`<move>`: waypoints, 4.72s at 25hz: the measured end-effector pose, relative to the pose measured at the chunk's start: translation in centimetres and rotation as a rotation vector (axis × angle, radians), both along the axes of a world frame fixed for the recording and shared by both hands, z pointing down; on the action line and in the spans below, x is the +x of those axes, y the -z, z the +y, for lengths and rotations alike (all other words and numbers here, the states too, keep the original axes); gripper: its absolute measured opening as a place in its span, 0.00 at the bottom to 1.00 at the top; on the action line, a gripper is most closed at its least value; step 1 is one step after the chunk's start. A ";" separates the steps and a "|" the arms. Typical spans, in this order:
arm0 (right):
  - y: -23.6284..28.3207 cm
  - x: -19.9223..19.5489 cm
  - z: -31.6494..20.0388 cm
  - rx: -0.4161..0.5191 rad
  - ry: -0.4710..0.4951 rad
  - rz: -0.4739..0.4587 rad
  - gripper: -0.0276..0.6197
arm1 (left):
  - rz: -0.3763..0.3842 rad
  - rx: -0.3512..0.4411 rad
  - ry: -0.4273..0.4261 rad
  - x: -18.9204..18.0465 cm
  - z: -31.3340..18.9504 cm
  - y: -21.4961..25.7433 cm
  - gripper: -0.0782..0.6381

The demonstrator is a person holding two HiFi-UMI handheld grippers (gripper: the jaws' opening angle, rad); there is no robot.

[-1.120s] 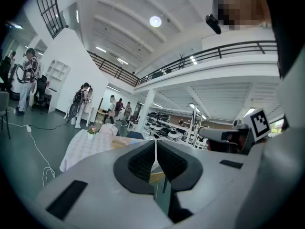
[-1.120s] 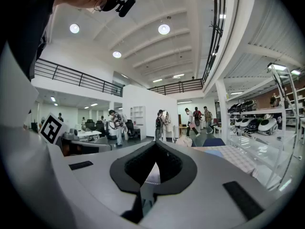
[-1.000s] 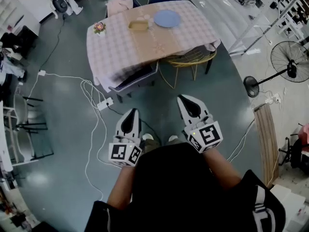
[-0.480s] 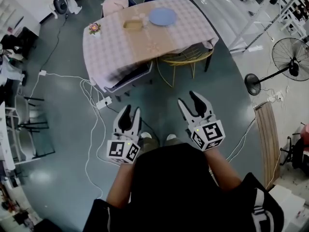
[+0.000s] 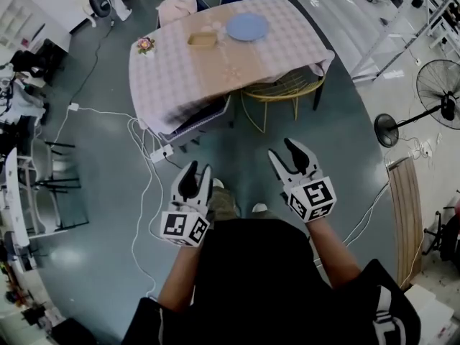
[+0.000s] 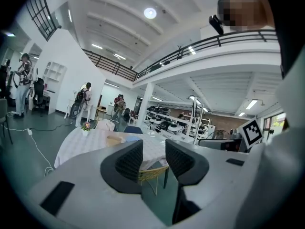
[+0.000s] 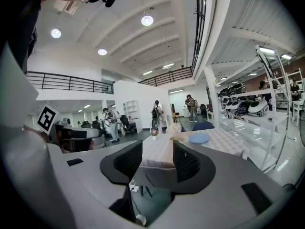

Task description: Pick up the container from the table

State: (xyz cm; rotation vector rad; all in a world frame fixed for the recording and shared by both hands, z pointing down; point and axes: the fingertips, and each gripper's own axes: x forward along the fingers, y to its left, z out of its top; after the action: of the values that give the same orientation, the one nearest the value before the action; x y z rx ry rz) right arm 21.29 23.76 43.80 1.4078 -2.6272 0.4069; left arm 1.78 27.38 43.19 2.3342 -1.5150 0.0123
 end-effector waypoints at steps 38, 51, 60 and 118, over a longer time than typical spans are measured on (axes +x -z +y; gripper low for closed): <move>-21.0 -18.6 -56.0 -0.307 0.015 0.280 0.31 | 0.087 -0.025 -0.002 -16.0 -43.2 -4.3 0.28; -35.0 -19.9 -66.2 -0.477 0.002 0.307 0.31 | 0.013 -0.127 0.102 -17.9 -45.9 -8.8 0.28; -37.9 -20.0 -69.0 -0.615 -0.136 0.160 0.31 | 0.008 -0.183 0.160 -17.7 -45.6 -9.8 0.28; 3.5 -9.5 -47.0 0.120 0.054 0.004 0.06 | 0.011 0.173 0.085 -6.2 -41.8 4.8 0.13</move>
State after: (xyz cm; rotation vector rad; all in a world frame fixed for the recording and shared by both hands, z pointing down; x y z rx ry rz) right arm 11.83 -23.22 40.35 1.3659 -2.7208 0.2445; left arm -4.46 -14.38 38.44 2.3931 -1.6689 -0.1588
